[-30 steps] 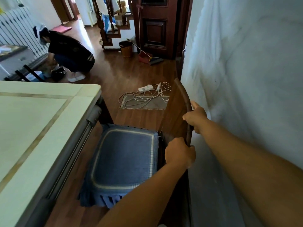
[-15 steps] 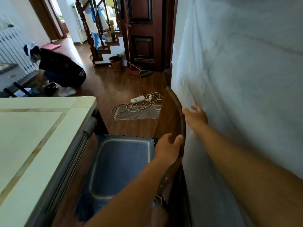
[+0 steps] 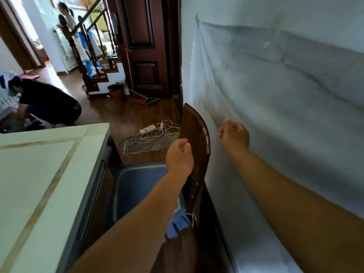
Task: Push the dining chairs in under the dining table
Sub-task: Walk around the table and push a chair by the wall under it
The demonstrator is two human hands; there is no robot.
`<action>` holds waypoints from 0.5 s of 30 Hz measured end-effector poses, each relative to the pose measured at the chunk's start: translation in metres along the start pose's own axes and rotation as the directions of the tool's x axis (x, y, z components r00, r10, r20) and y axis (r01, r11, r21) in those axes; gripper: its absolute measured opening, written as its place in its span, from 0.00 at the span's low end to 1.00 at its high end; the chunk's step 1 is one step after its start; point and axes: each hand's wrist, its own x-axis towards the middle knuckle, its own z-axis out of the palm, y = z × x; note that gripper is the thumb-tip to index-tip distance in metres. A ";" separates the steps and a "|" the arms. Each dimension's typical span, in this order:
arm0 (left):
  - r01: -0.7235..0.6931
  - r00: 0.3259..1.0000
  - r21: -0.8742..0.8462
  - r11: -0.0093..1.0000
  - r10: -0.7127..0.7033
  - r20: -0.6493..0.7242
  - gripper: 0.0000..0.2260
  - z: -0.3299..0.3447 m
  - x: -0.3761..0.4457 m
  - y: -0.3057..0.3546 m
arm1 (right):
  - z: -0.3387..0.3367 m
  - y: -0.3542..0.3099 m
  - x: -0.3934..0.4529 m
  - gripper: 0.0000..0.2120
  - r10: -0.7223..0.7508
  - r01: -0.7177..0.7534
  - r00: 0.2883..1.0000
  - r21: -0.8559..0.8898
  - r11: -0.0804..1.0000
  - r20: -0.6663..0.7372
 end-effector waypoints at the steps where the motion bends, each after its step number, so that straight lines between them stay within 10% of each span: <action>1: -0.004 1.000 -0.008 1.000 0.004 0.002 0.14 -0.004 -0.012 0.003 | -0.008 -0.002 -0.011 0.15 -0.003 0.003 1.000 0.008 1.000 0.000; 15: -0.091 0.992 -0.028 0.996 0.088 -0.091 0.12 -0.040 -0.130 0.028 | -0.076 -0.025 -0.113 0.14 -0.046 0.038 0.996 0.098 0.994 0.079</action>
